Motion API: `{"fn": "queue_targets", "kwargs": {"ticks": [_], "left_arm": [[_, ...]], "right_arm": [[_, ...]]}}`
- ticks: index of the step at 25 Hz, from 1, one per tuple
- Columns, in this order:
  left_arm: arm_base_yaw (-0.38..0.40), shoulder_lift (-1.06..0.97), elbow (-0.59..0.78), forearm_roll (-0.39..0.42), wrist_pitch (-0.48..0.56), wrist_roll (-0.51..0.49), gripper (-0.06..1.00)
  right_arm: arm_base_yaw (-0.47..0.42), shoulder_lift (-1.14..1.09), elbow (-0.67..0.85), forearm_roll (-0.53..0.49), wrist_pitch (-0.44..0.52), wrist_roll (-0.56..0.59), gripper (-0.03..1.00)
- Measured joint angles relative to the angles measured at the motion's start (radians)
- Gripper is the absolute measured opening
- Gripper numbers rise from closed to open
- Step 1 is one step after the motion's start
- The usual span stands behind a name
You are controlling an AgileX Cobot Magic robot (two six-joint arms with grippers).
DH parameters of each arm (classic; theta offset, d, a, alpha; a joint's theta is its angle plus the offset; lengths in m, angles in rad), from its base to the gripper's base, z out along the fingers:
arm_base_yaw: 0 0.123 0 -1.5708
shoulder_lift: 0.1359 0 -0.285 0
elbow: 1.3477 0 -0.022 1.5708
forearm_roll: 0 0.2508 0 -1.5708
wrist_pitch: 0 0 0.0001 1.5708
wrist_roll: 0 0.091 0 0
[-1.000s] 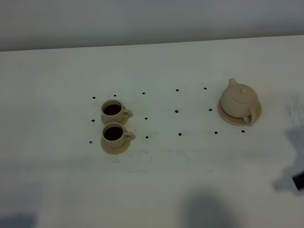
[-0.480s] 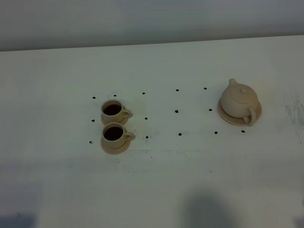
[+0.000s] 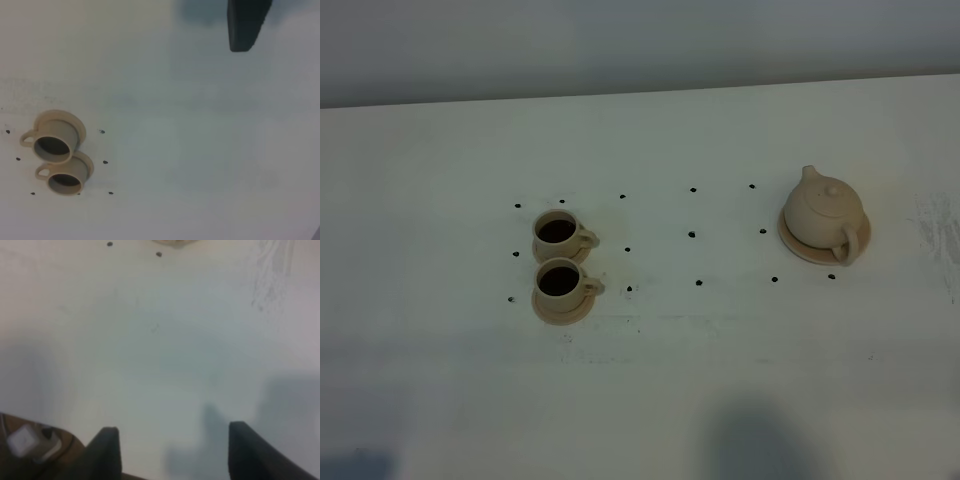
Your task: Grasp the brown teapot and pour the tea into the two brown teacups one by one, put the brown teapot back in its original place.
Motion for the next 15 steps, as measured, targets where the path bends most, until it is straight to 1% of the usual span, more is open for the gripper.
{"fn": "queue_targets", "kwargs": {"ticks": [2, 9, 11, 15], "left_arm": [[0.000, 0.000, 0.000, 0.000, 0.000, 0.000, 0.61], [0.000, 0.000, 0.000, 0.000, 0.000, 0.000, 0.61], [0.000, 0.000, 0.000, 0.000, 0.000, 0.000, 0.61], [0.000, 0.000, 0.000, 0.000, 0.000, 0.000, 0.61]], "right_arm": [[-0.028, -0.017, 0.000, 0.000, 0.000, 0.000, 0.50], [-0.180, -0.094, 0.000, -0.001, 0.000, 0.001, 0.50], [-0.198, -0.129, 0.001, -0.001, 0.000, 0.001, 0.50], [-0.200, -0.217, 0.001, -0.001, 0.000, 0.001, 0.50]]}}
